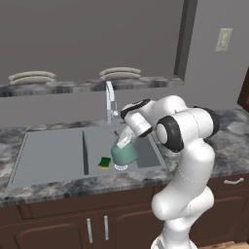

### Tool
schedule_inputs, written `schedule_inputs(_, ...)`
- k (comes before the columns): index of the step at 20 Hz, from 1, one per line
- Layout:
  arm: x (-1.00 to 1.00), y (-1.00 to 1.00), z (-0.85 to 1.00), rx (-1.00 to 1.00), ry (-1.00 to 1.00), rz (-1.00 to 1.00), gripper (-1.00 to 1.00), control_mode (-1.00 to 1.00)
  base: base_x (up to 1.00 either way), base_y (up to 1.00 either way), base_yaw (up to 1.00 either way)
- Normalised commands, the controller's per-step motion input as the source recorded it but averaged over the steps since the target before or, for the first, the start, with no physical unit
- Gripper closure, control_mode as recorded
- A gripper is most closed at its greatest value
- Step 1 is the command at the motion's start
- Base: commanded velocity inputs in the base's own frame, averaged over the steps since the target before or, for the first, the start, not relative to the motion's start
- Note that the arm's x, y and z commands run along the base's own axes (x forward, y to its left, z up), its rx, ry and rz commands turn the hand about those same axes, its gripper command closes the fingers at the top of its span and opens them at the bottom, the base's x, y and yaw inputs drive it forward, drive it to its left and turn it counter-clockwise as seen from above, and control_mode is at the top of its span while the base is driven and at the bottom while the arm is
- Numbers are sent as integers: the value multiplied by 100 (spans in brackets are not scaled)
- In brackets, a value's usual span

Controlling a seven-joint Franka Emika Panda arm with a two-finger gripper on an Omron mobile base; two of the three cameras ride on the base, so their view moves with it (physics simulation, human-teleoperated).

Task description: Open the cabinet, pick the kettle from the cabinet, and place it in the sink.

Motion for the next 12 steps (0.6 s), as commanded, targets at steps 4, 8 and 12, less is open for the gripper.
schedule_inputs(4,25,0,-27,-3,4,0,100,-100,0,0,0)
schedule_inputs(8,25,1,-27,0,1,0,100,-100,0,0,0)
schedule_inputs(12,23,2,-28,0,0,0,100,-100,0,0,0)
